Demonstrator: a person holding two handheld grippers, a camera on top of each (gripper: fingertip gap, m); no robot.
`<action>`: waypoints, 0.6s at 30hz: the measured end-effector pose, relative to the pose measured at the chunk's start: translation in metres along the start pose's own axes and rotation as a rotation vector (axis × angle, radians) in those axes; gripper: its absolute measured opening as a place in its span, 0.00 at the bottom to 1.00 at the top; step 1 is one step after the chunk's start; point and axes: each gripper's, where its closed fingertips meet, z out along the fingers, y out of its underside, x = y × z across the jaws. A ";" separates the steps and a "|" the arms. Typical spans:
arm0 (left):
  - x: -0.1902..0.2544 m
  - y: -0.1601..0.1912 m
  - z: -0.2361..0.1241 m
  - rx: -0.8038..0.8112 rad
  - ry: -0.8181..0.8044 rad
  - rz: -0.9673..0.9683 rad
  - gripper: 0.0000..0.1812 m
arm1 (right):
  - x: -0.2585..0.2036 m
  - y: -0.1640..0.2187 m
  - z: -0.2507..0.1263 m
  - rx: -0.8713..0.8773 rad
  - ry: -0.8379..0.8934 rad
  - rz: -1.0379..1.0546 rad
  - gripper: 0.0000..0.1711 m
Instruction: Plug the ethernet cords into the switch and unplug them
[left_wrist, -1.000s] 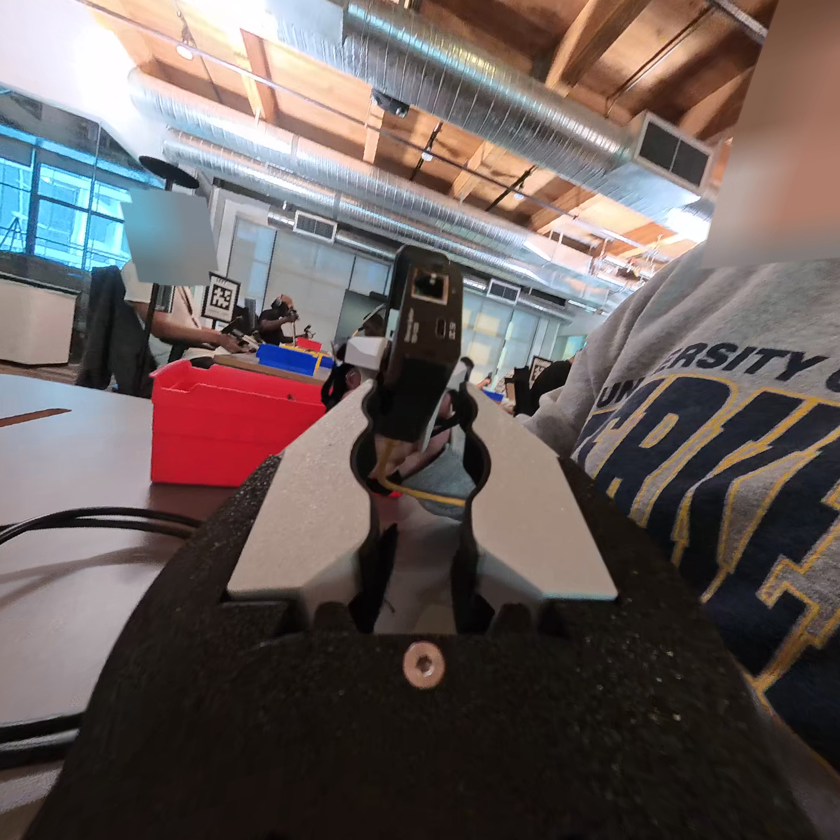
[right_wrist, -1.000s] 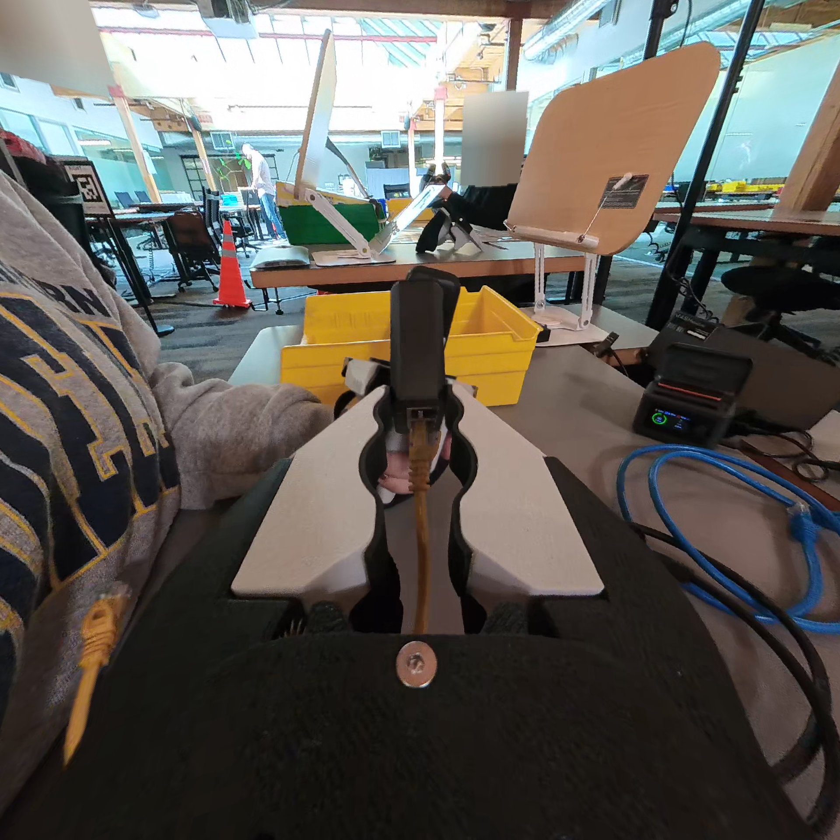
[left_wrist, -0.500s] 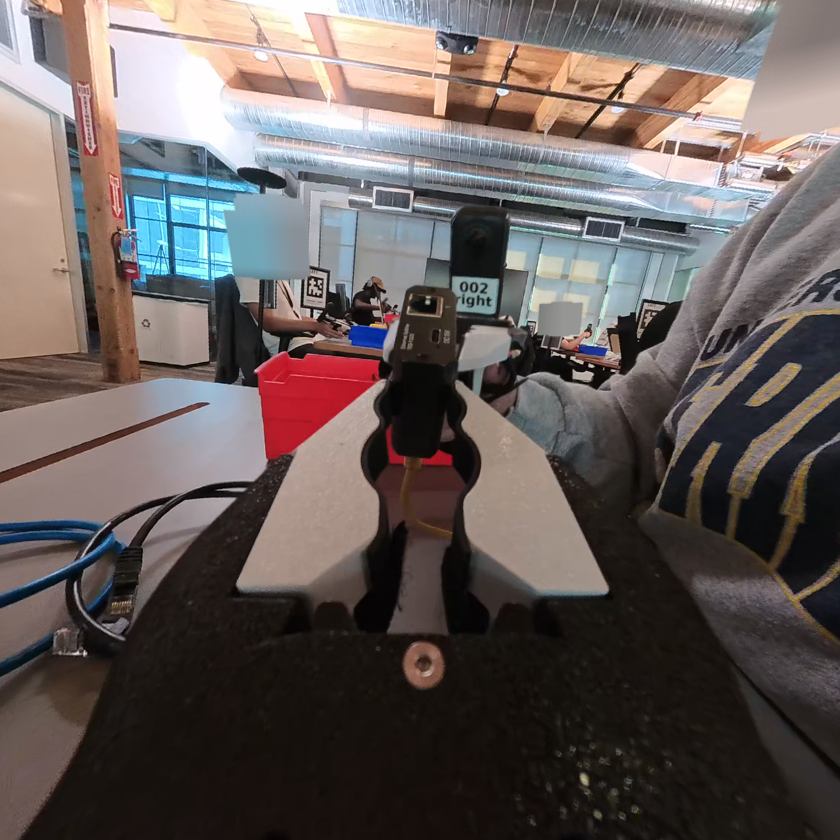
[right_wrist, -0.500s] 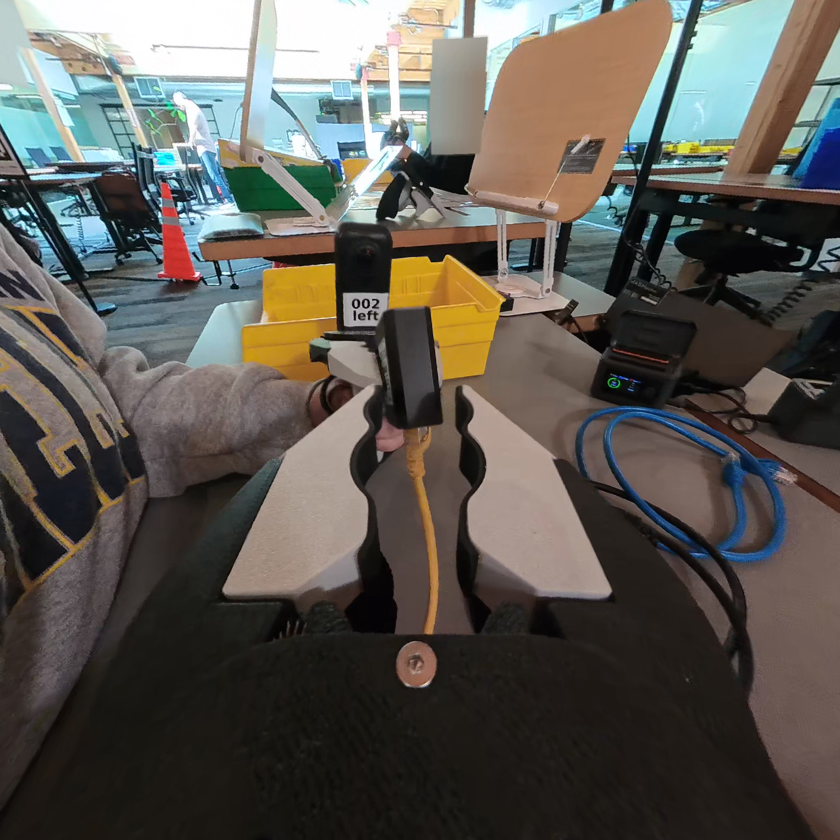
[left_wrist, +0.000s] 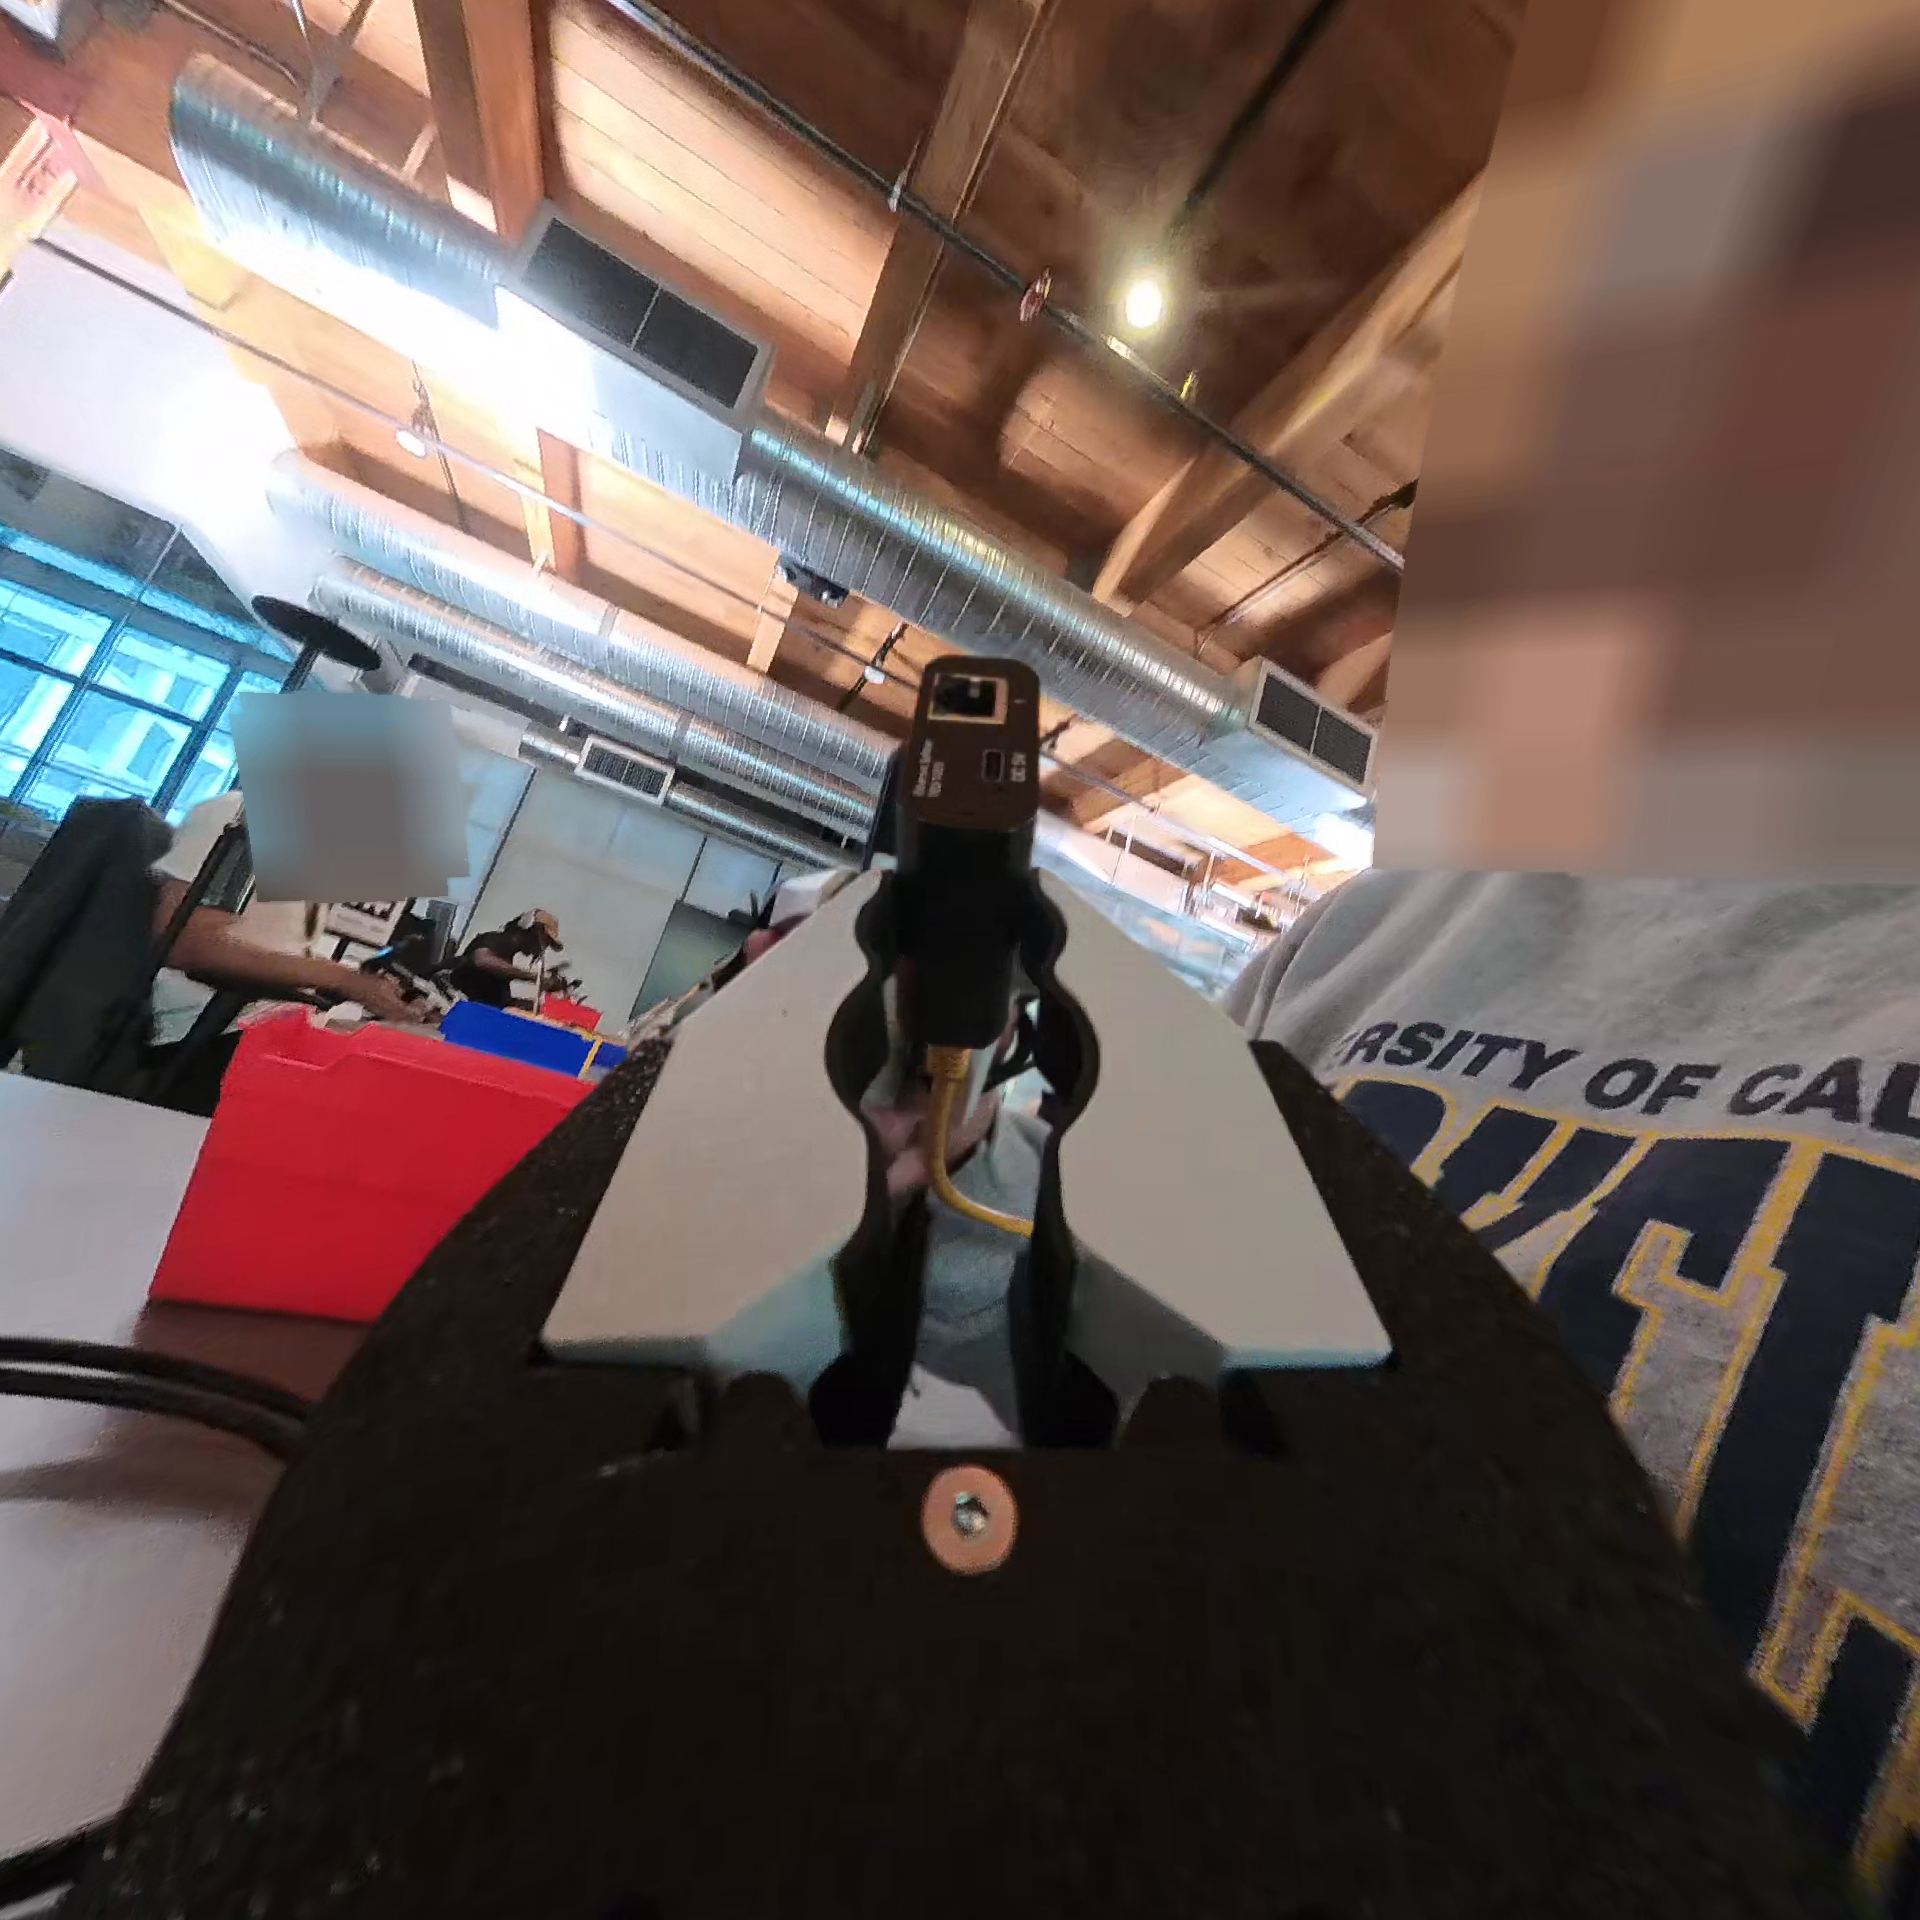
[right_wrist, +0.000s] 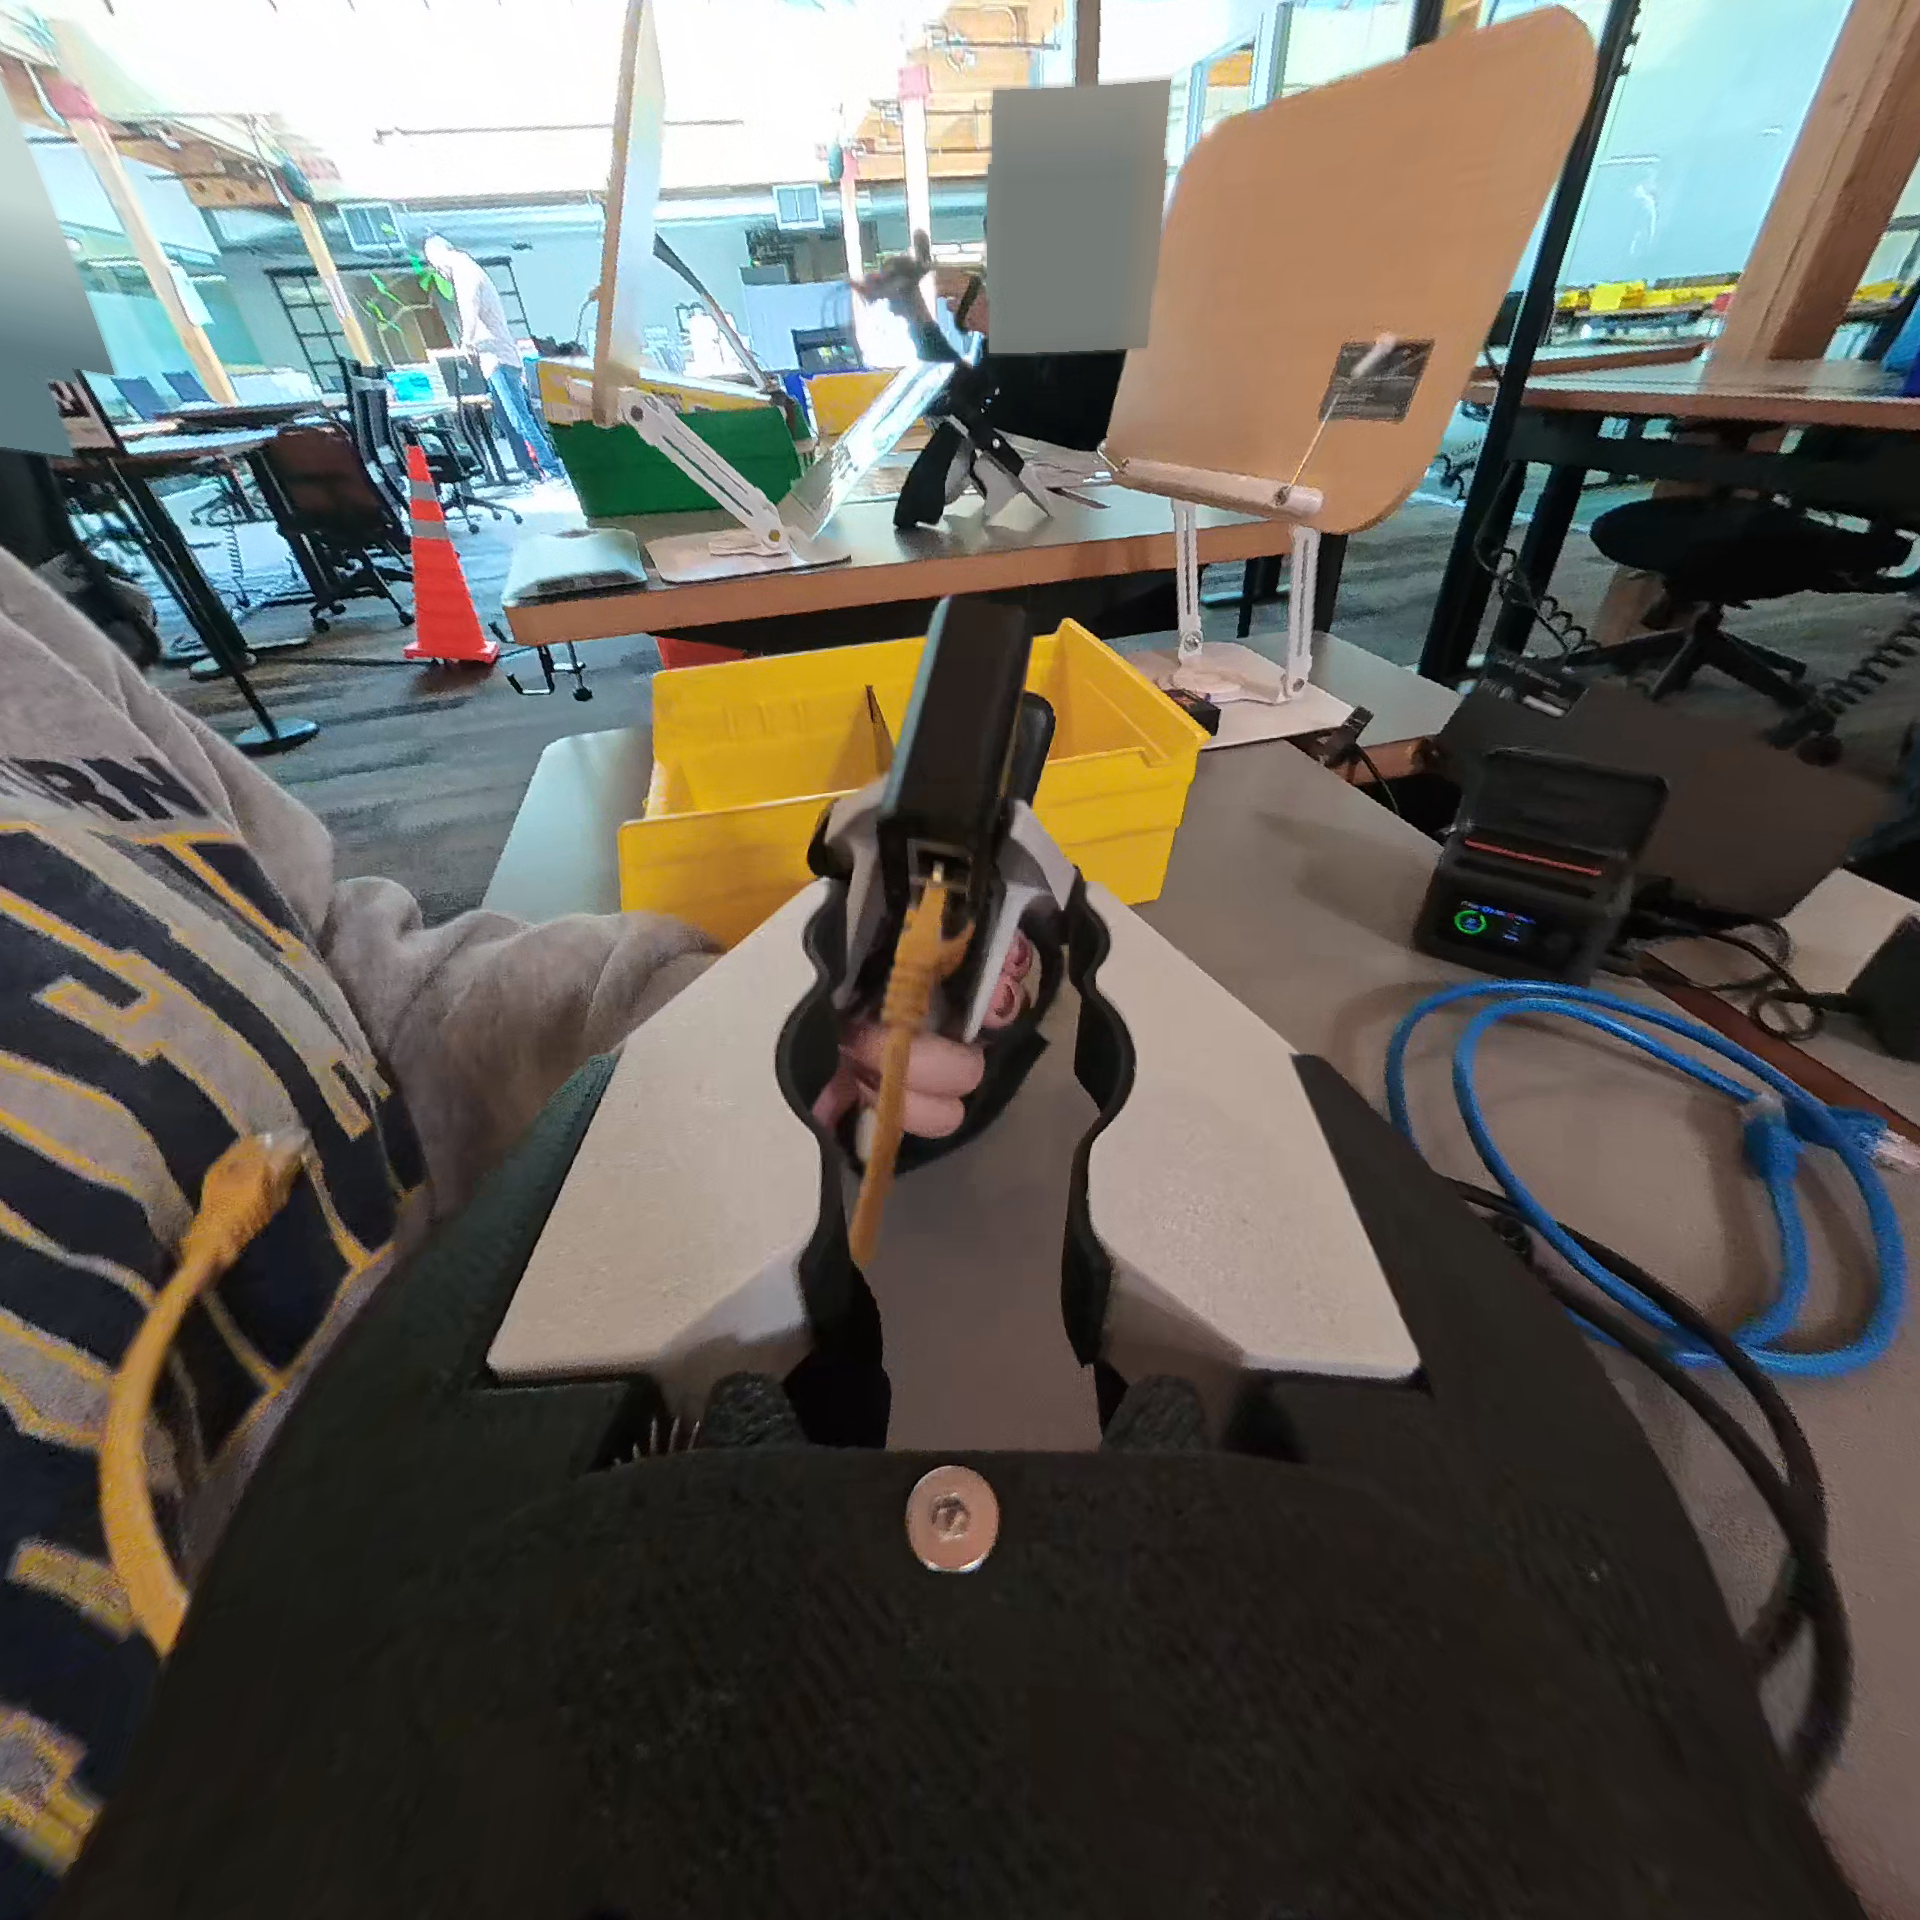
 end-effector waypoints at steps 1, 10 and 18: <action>0.000 0.003 0.001 -0.019 0.001 0.008 0.11 | -0.002 0.000 0.004 -0.007 -0.004 0.009 0.24; -0.034 0.044 -0.018 -0.447 -0.273 0.230 0.34 | 0.008 0.037 0.007 -0.357 0.043 -0.184 0.12; -0.030 0.084 -0.034 -0.754 -0.234 0.337 0.13 | 0.003 0.090 -0.002 -0.680 -0.060 -0.318 0.13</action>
